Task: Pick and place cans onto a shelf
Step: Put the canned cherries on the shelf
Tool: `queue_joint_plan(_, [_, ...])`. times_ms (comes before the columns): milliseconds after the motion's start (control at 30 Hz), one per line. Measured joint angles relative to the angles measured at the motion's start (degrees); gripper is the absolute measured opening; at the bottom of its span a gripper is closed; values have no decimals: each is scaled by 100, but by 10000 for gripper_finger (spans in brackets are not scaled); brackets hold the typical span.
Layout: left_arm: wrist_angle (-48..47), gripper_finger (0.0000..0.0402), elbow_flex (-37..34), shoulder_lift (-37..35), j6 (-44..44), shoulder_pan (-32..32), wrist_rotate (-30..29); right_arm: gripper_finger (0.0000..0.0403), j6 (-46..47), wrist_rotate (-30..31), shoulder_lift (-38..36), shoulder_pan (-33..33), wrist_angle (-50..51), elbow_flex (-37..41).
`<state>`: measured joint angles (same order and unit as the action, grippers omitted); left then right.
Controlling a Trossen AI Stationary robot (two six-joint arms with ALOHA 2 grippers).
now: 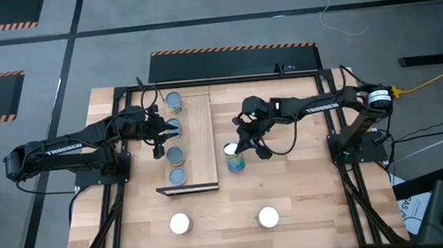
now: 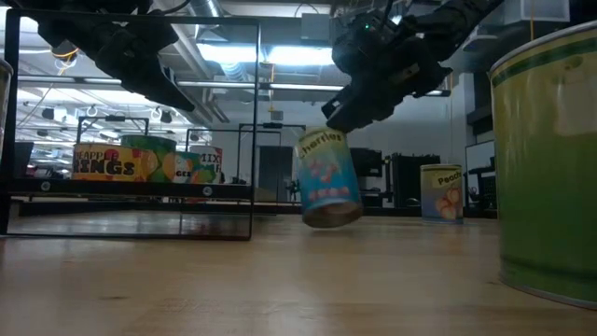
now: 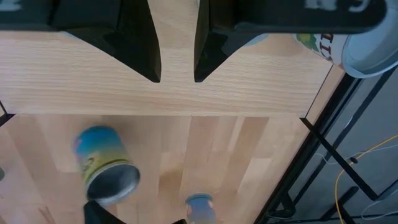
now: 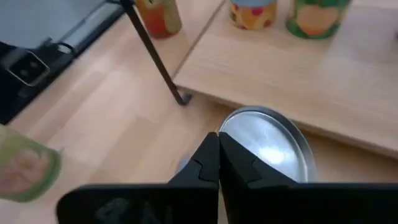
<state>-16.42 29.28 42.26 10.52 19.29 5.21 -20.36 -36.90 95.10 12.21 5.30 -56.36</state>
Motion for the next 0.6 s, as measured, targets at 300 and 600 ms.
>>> queue_joint_plan(300, [-45, 89, 0, 0, -1, 0, 0, 1, -198, 148, -8, -210, 430, 1])
queue_joint_plan(600, [-71, 89, -2, 0, -2, 2, 0, 13, -184, 492, -8, -267, 465, 1])
